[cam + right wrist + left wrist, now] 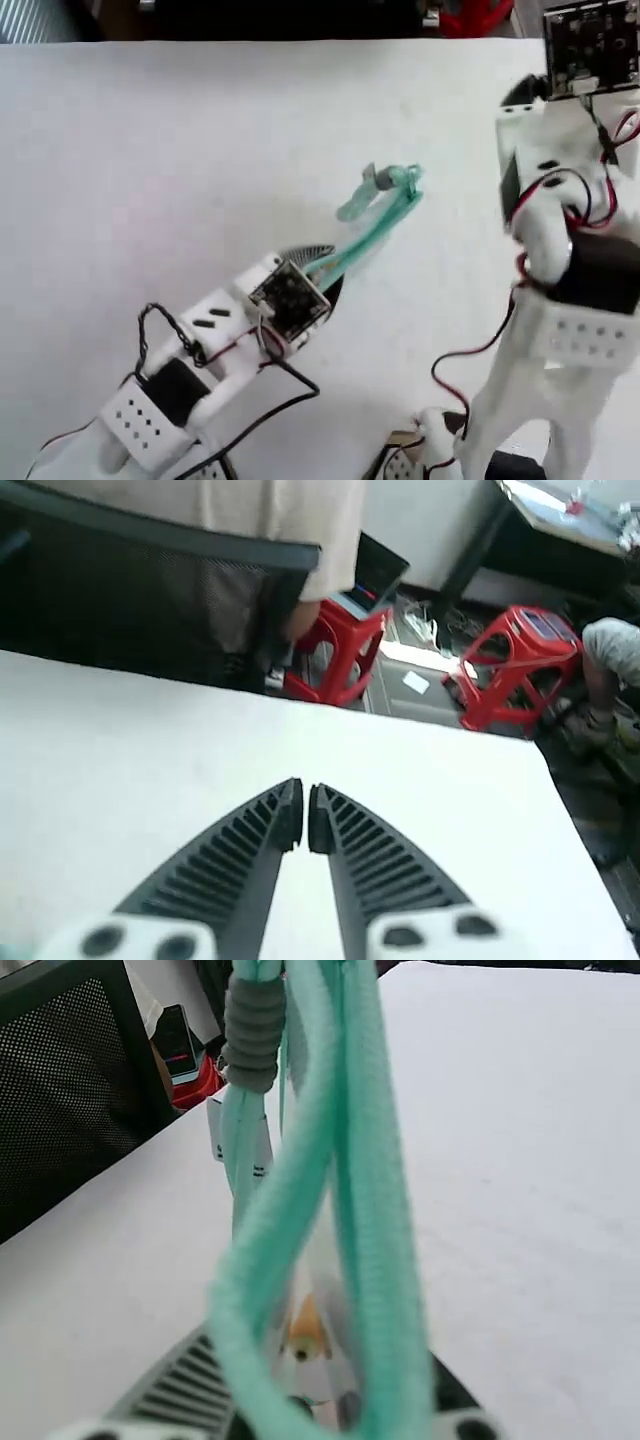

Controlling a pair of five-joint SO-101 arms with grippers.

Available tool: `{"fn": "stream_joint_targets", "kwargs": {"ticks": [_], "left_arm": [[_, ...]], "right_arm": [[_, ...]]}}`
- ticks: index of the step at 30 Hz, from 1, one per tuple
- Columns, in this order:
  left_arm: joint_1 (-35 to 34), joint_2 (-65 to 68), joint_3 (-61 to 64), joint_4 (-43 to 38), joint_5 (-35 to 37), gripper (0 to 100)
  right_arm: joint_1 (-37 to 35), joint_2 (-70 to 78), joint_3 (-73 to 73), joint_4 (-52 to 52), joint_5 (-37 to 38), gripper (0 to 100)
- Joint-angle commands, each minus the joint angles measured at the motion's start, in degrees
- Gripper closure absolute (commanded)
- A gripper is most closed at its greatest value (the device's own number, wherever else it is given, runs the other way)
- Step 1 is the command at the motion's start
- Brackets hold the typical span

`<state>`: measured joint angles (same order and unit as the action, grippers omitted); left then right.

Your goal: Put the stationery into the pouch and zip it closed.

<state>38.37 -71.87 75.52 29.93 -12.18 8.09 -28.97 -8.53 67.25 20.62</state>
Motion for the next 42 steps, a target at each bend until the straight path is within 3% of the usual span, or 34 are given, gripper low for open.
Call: {"fn": "stream_joint_targets", "kwargs": {"ticks": [1,5,10,17,21,27,33,42], "left_arm": [[2.6,-0.8,2.1,1.1,0.4,98],[2.5,-0.9,2.0,1.7,0.4,98],[1.2,-0.9,1.1,2.0,0.3,98],[0.9,-0.9,-13.4,18.6,0.4,98],[1.1,-0.7,-21.5,26.7,-1.9,98],[1.1,-0.7,-31.6,37.5,-6.5,98],[1.0,-0.7,-35.3,40.7,-6.5,98],[1.0,-0.7,-51.1,52.4,-9.3,98]], "right_arm": [[3.5,-0.7,12.5,-10.9,0.0,98.0],[5.1,-0.8,22.5,-17.7,0.4,98.0],[3.3,-0.8,33.0,-21.5,8.4,98.0],[-0.9,-2.7,46.5,-26.9,16.2,98.0],[-4.8,-14.1,54.4,-26.2,18.4,98.0],[-9.9,-47.6,63.2,-12.2,18.5,98.0],[-21.9,-74.2,63.7,5.8,16.2,98.1],[-37.8,-67.0,44.5,16.0,4.3,97.6]]}}
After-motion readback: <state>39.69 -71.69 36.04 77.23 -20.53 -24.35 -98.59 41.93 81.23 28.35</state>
